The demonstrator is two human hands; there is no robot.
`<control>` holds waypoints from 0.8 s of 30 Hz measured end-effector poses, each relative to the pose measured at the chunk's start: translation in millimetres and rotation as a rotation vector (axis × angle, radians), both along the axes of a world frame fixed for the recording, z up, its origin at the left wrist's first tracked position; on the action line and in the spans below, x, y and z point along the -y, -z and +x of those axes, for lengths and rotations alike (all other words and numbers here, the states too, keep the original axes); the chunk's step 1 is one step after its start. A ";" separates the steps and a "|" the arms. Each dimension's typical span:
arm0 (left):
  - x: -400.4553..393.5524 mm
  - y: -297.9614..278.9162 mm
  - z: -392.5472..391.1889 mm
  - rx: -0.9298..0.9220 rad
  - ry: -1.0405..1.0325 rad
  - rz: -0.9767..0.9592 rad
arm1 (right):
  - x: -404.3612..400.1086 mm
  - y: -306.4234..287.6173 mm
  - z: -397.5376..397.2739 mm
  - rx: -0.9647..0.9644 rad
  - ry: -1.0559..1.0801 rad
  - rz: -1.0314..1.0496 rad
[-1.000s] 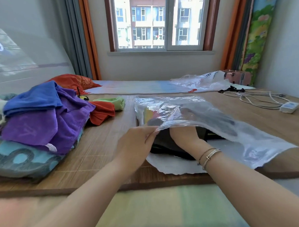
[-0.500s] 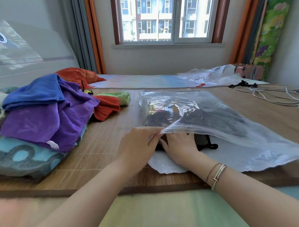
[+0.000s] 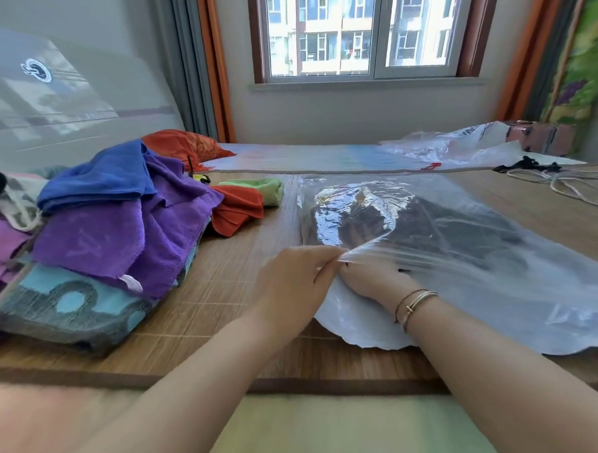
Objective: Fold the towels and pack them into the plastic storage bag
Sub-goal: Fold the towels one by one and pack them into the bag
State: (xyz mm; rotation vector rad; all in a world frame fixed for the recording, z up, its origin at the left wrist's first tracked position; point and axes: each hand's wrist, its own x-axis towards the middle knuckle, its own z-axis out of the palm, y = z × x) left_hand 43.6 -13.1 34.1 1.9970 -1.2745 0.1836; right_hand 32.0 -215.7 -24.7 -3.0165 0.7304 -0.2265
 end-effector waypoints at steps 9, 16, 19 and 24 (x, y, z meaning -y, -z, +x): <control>-2.8 -2.2 -19.1 -0.039 -0.077 0.033 | -50.4 -14.9 -94.5 -0.041 -0.003 -0.049; -33.5 2.2 -31.4 -0.047 -0.069 0.100 | -114.7 -44.1 -156.1 0.242 -0.152 -0.216; -55.9 2.9 -18.7 -0.071 -0.128 0.095 | -140.6 -60.7 -150.6 0.433 -0.205 -0.306; -106.3 -4.1 17.7 -0.027 -0.298 -0.062 | -181.5 -90.3 -100.9 0.473 -0.287 -0.269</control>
